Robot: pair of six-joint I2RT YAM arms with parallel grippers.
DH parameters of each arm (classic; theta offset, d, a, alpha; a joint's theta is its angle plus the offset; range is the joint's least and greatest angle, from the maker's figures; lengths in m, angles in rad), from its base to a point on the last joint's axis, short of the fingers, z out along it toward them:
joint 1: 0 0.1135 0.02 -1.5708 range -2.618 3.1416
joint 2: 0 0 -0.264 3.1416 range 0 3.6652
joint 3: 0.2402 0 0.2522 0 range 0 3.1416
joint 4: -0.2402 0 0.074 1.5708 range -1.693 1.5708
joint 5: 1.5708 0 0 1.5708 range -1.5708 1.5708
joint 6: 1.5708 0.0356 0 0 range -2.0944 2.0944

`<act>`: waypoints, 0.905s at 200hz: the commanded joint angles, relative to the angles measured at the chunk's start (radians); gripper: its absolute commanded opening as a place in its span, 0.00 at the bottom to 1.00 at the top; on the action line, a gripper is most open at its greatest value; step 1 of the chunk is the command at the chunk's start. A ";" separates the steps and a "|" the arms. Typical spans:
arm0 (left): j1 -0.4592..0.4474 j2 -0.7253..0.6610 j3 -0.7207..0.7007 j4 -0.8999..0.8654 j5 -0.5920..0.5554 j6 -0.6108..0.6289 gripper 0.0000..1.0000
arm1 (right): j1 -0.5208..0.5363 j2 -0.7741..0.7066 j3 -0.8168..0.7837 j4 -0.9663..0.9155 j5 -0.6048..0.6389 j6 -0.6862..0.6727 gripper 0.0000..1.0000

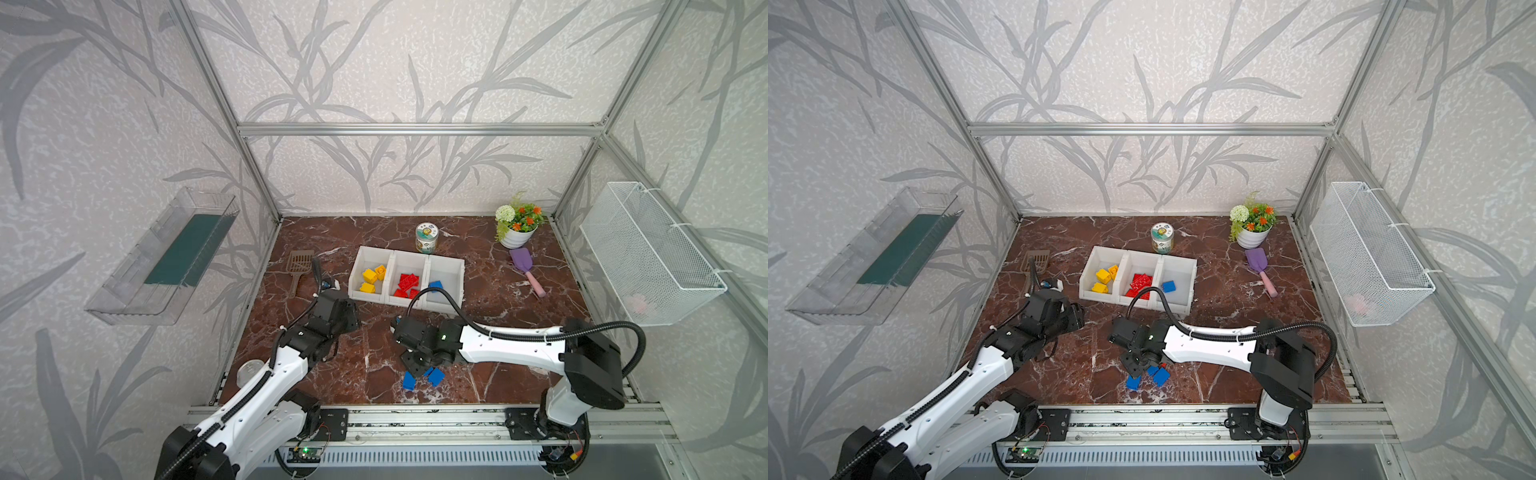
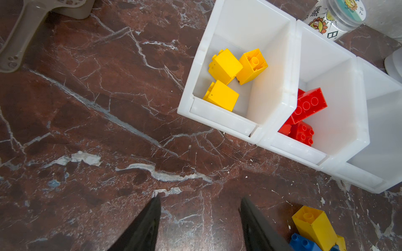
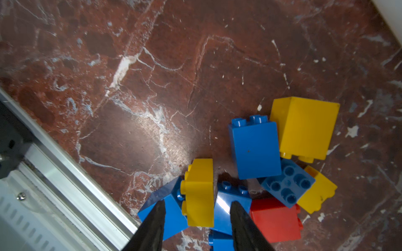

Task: Sort the legos into containers by color
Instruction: Pick up the lego from the bottom-center of the table.

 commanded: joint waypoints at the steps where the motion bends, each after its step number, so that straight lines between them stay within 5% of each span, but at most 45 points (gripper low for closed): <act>1: 0.005 -0.012 -0.011 -0.007 0.003 -0.022 0.61 | 0.004 0.032 0.037 -0.055 0.020 0.009 0.46; 83: 0.006 -0.013 -0.016 -0.007 0.018 -0.025 0.61 | 0.017 0.097 0.064 -0.057 0.026 -0.010 0.21; 133: 0.005 -0.035 -0.013 -0.024 0.004 -0.028 0.61 | -0.001 0.050 0.149 -0.073 0.067 -0.094 0.18; 181: 0.004 -0.079 -0.026 -0.052 0.003 -0.050 0.61 | -0.144 0.155 0.406 -0.036 0.032 -0.269 0.19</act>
